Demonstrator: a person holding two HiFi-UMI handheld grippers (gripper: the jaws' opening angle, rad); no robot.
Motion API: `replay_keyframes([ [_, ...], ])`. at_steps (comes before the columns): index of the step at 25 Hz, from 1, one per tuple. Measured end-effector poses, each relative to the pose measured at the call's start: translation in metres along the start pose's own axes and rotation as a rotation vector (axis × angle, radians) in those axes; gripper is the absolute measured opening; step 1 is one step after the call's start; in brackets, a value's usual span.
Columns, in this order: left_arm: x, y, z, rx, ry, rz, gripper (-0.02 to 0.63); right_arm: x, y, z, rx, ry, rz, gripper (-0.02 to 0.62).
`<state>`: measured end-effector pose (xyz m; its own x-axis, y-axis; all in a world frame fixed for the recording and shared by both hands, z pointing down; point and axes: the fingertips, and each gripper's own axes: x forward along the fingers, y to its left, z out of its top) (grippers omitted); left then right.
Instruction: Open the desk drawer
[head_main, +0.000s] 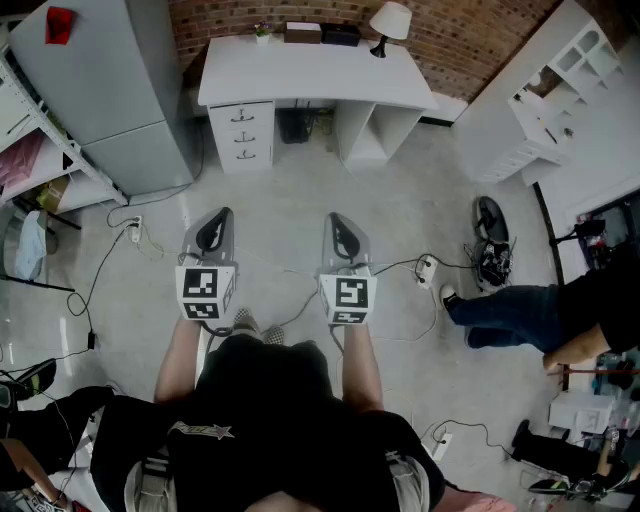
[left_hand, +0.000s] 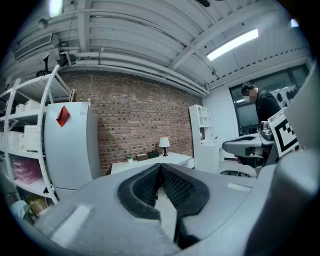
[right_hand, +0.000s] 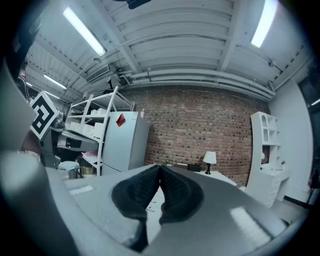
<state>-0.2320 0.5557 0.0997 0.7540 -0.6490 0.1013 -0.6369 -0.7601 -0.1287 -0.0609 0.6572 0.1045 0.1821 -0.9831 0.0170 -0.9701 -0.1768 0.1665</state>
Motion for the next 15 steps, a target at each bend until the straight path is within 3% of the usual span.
replay_keyframes([
  [8,0.007,-0.004,0.0,-0.007,0.016,-0.008,0.011,0.002,-0.011,-0.003,0.044,0.019,-0.015,0.005],
  [15,0.046,-0.006,-0.004,-0.008,0.035,-0.032,0.011,0.026,-0.03,-0.016,0.05,0.05,-0.031,0.005],
])
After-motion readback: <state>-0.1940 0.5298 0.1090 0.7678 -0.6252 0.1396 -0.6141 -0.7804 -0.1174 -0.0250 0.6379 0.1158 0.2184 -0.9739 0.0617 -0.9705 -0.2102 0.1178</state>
